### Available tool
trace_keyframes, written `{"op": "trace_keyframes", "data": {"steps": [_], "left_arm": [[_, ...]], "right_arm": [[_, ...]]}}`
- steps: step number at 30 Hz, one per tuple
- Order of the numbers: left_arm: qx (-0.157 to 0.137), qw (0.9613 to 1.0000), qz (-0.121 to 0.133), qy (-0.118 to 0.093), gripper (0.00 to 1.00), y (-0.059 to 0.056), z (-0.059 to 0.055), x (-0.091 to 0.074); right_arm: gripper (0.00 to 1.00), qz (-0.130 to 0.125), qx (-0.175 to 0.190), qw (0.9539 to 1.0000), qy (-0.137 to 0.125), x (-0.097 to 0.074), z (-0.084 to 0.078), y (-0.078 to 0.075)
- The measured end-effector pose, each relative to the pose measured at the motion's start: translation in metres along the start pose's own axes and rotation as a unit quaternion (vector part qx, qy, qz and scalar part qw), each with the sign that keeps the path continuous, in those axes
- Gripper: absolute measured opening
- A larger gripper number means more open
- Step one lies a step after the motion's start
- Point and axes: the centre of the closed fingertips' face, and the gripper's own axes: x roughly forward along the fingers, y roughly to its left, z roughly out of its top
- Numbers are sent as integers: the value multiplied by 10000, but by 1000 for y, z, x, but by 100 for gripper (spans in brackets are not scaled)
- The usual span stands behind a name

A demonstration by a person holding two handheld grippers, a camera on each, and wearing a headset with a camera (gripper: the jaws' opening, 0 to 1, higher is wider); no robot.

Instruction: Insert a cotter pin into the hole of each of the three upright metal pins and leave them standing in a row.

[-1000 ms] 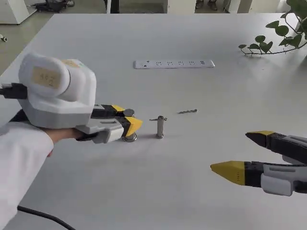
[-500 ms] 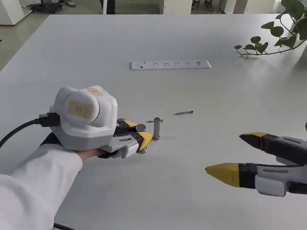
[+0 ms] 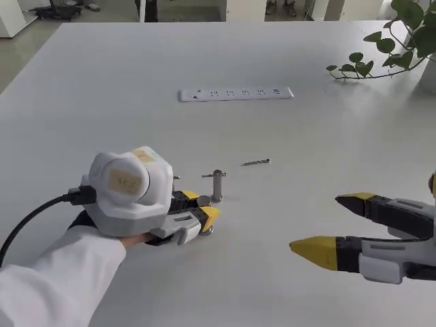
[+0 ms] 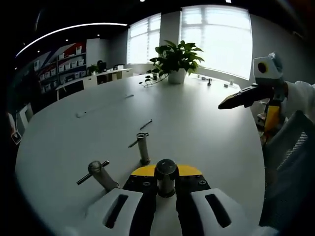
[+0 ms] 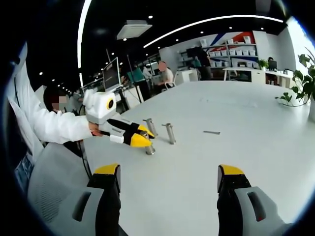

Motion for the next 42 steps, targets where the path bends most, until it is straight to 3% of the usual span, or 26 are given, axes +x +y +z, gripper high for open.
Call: {"op": "trace_keyframes", "data": {"steps": [17, 23, 26, 29, 32, 38, 42], "left_arm": [[172, 9998, -1, -128, 12, -6, -2, 3], [167, 9993, 1, -348, 12, -6, -1, 4], [174, 9992, 21, -358, 12, -7, 0, 4], [385, 9989, 80, -247, 12, -7, 0, 4], [126, 9993, -100, -325, 19, -13, 3, 4], [68, 9993, -228, -286, 38, -15, 4, -8], [80, 9994, -304, -127, 53, -14, -3, -18]], "right_arm": [[80, -6, -41, 9999, 116, 0, -5, 1], [80, 0, -57, 9999, 120, 0, -5, 1], [80, 13, -58, 9999, 152, 1, -6, 2], [78, 4, -81, 9997, 233, 2, -10, 2], [80, -21, -61, 9997, 235, 4, -11, 1], [83, 9, -130, 9994, 319, 4, -12, 3], [82, -11, -108, 9995, 308, 2, -11, 1]]}}
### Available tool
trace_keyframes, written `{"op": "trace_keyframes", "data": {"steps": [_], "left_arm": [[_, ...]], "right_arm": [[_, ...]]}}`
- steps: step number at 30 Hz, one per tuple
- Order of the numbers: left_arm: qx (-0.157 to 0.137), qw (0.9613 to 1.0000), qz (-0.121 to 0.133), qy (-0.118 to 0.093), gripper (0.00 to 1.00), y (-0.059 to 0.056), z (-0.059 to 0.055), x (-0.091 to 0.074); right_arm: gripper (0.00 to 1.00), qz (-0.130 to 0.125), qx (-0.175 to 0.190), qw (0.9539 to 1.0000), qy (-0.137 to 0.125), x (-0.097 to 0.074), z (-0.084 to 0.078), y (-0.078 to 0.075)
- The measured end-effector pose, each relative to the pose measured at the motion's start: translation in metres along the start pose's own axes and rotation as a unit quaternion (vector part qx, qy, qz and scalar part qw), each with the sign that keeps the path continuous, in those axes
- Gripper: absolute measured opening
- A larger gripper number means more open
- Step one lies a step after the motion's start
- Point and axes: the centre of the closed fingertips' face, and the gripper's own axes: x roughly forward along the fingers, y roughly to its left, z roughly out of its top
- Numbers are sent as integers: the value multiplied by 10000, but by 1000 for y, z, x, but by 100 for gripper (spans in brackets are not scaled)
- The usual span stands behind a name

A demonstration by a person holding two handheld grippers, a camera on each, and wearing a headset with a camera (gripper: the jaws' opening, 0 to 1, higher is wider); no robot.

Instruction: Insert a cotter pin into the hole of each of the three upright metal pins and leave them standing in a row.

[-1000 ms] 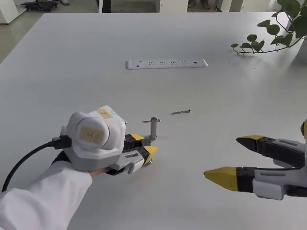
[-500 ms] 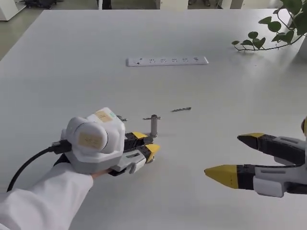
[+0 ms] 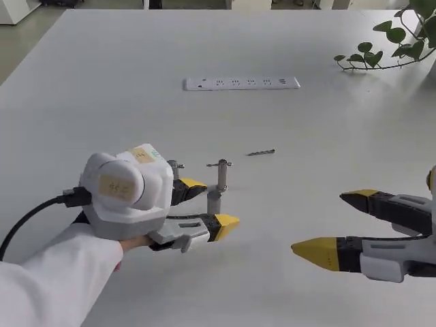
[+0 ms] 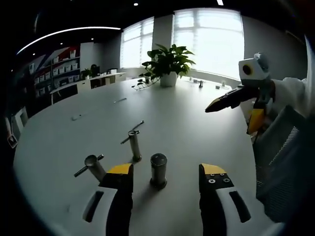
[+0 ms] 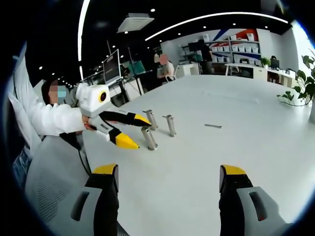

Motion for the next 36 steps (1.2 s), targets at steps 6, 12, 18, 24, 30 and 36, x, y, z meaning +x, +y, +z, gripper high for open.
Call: {"op": "trace_keyframes", "data": {"steps": [6, 12, 18, 24, 30, 36], "left_arm": [[-208, 9995, -228, -17, 76, -6, -5, -26], [-356, 9988, -318, -133, 97, -9, -5, -52], [-665, 9973, -134, -286, 99, -4, -8, -70], [-807, 9961, -62, -351, 99, -6, -12, -80], [-945, 9944, -4, -473, 99, -6, -9, -88], [-1026, 9931, 119, -549, 99, 1, -8, -97]], "right_arm": [[82, 27, -9, 10000, 69, 1, -2, 2], [82, 35, -32, 10000, 75, 1, -1, 2], [82, 145, -86, 9998, 71, -1, 8, 3], [80, 232, -577, 9961, 625, -3, 9, -8], [77, 389, -1028, 9893, 956, 10, 17, -20], [77, 517, -1365, 9786, 1453, 25, 24, -32]]}}
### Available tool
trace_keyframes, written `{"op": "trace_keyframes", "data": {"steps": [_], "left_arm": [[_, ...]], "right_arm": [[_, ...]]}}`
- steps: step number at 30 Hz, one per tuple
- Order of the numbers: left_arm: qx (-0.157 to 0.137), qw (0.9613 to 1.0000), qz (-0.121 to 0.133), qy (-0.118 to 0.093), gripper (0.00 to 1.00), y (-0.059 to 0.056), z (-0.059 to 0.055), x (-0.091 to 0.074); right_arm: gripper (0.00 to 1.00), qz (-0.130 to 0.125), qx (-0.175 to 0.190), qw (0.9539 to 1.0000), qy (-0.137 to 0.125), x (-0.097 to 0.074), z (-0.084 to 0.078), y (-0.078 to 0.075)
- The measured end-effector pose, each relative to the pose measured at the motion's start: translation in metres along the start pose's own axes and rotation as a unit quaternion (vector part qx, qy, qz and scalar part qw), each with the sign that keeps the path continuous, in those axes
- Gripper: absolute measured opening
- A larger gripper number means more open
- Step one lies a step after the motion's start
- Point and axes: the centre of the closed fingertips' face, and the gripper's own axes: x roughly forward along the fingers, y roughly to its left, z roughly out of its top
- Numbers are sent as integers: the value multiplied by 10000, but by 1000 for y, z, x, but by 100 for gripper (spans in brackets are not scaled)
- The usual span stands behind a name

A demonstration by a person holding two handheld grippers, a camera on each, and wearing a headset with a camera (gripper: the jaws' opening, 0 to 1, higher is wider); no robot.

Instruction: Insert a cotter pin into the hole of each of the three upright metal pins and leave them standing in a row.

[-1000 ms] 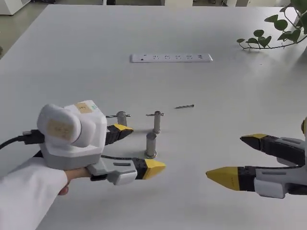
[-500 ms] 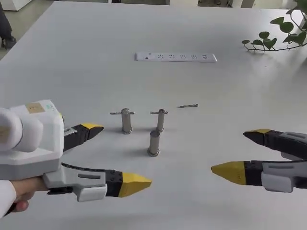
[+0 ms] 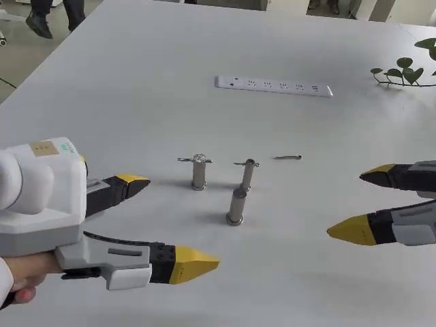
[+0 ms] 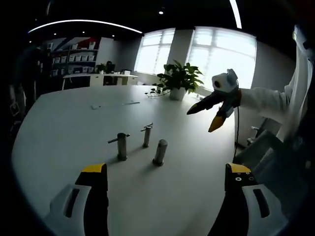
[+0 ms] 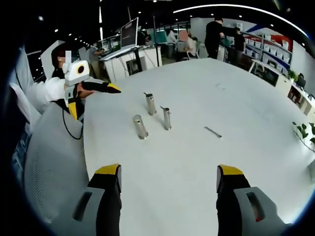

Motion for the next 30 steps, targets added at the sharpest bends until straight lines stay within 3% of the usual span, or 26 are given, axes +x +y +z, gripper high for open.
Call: {"op": "trace_keyframes", "data": {"steps": [4, 7, 11, 14, 15, 18, 20, 23, 25, 27, 30], "left_arm": [[-61, 9999, 86, -116, 99, 2, 5, -5], [235, 9995, 220, -1, 99, 2, 5, -6], [405, 9990, 210, -3, 99, -7, 7, -4], [302, 9993, 202, -135, 99, -11, 12, -3], [289, 9993, 204, -155, 99, -13, 13, -3], [280, 9994, 152, -142, 99, -16, 14, -2], [208, 9995, 251, -56, 99, -13, 13, 0], [308, 9991, 274, 11, 99, -14, 14, 4], [674, 9967, 455, -25, 99, -11, 18, 7], [732, 9966, 325, 205, 99, -18, 10, 13], [700, 9972, 125, 229, 99, -27, 7, 21]], "right_arm": [[75, 31, -370, 9989, 269, 9, 7, -16], [73, 61, -616, 9971, 433, 17, 13, -27], [72, 183, -873, 9942, 608, 29, 18, -34], [72, 293, -1100, 9899, 840, 36, 18, -37], [72, 356, -1290, 9862, 976, 40, 17, -38], [71, 439, -1453, 9815, 1168, 50, 17, -42], [71, 504, -1571, 9785, 1239, 57, 18, -44], [70, 587, -1631, 9756, 1347, 67, 17, -49], [67, 728, -1497, 9774, 1306, 74, 17, -48], [65, 777, -1493, 9761, 1377, 81, 15, -52], [64, 767, -1658, 9710, 1542, 89, 10, -60]]}}
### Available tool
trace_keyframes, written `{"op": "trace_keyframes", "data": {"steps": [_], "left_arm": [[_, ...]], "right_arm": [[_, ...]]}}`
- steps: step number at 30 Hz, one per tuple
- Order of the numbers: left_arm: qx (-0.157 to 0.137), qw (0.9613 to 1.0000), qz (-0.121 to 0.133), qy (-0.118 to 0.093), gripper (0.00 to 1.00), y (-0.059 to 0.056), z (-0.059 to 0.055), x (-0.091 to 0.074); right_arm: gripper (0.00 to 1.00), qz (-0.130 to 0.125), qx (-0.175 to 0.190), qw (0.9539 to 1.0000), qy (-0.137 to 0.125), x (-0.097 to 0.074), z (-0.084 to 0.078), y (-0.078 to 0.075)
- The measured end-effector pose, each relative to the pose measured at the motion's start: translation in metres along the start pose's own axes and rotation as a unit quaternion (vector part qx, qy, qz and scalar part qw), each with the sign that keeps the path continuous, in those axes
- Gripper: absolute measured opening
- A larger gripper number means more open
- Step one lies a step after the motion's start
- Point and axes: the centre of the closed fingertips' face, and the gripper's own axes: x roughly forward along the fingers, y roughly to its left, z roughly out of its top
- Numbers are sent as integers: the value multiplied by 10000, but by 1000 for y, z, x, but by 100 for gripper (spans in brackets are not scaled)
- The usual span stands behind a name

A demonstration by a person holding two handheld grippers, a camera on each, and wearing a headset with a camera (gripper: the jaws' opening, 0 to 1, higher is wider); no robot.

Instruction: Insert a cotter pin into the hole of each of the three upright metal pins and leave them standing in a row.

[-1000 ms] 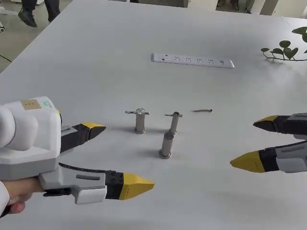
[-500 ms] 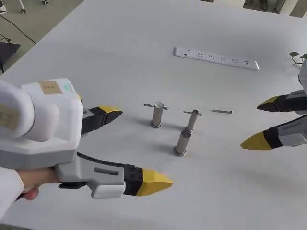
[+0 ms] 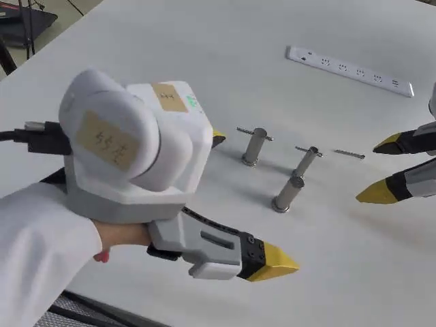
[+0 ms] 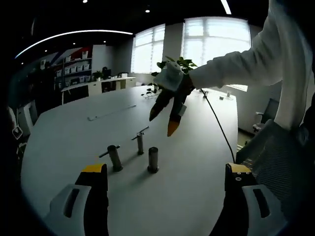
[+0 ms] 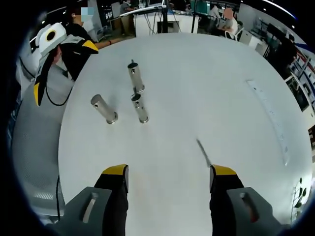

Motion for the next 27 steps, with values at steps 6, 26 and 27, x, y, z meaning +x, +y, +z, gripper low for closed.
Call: {"op": "trace_keyframes", "data": {"steps": [6, 26, 27], "left_arm": [[85, 9997, -178, 109, 99, -14, -7, 12], [88, 9992, -281, 272, 99, -18, -10, 18], [106, 9992, -276, 274, 99, -18, -10, 18]], "right_arm": [[58, 13, -45, 9996, 267, 13, -6, -19], [45, 71, -147, 9990, 406, 23, -8, -51], [44, 90, -237, 9988, 413, 24, -5, -50]]}}
